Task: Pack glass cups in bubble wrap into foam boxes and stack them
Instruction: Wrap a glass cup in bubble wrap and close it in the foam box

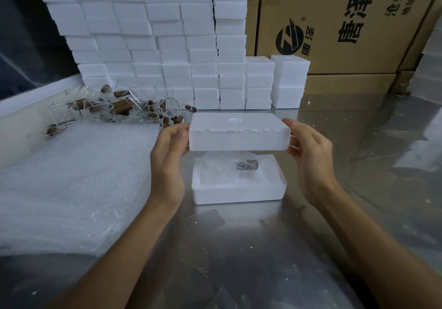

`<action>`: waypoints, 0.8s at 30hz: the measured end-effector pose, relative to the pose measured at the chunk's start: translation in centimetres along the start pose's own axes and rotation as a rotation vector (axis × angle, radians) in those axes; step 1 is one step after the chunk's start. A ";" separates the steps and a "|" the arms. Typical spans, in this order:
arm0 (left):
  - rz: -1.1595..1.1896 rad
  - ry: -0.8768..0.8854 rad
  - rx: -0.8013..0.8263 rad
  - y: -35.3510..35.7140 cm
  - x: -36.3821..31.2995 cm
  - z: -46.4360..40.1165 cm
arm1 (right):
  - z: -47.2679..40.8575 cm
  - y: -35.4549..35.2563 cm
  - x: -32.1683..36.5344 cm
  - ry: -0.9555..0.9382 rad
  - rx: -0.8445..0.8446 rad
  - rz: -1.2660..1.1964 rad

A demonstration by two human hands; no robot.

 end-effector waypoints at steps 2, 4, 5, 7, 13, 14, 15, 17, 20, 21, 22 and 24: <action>-0.007 0.019 0.000 0.0 -0.2 0.1 | 0.1 0.0 -0.3 0.013 -0.009 0.000; -0.039 0.016 0.011 0.2 -0.2 0.4 | 0.2 -0.2 -0.8 0.019 -0.027 -0.010; -0.060 0.018 0.022 0.4 -0.3 0.5 | 0.2 -0.3 -1.0 0.020 -0.034 -0.013; -0.127 0.047 0.060 0.8 -0.5 0.9 | 0.2 -0.5 -1.7 0.036 -0.037 -0.001; -0.364 0.186 0.158 2.4 -1.6 2.1 | 0.2 -1.8 -4.0 0.168 -0.093 0.001; -0.371 0.189 0.157 2.4 -1.6 2.1 | 0.3 -1.8 -4.1 0.171 -0.093 0.014; -0.369 0.182 0.150 2.4 -1.6 2.1 | 0.4 -1.8 -4.1 0.169 -0.087 0.022; -0.368 0.161 0.128 1.9 -1.4 2.0 | 0.5 -1.4 -3.7 0.136 -0.072 0.046; -0.387 0.137 0.095 1.3 -1.0 1.6 | 0.9 -0.7 -2.9 0.049 -0.039 0.099; -0.384 0.124 0.082 1.1 -0.8 1.5 | 1.0 -0.4 -2.6 0.023 -0.027 0.105; -0.380 0.111 0.068 0.9 -0.6 1.4 | 1.1 -0.1 -2.3 0.000 -0.013 0.115; -0.382 0.091 0.028 0.5 -0.3 1.4 | 1.3 0.4 -1.7 -0.051 0.022 0.142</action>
Point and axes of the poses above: each hand's wrist, its own z-axis away from the middle knuckle, its own y-axis out of the palm, x = y × z, the point moved 9 cm from there along -z, towards the middle knuckle, and after that the axes turned 1 degree about x, right-handed, at the moved point
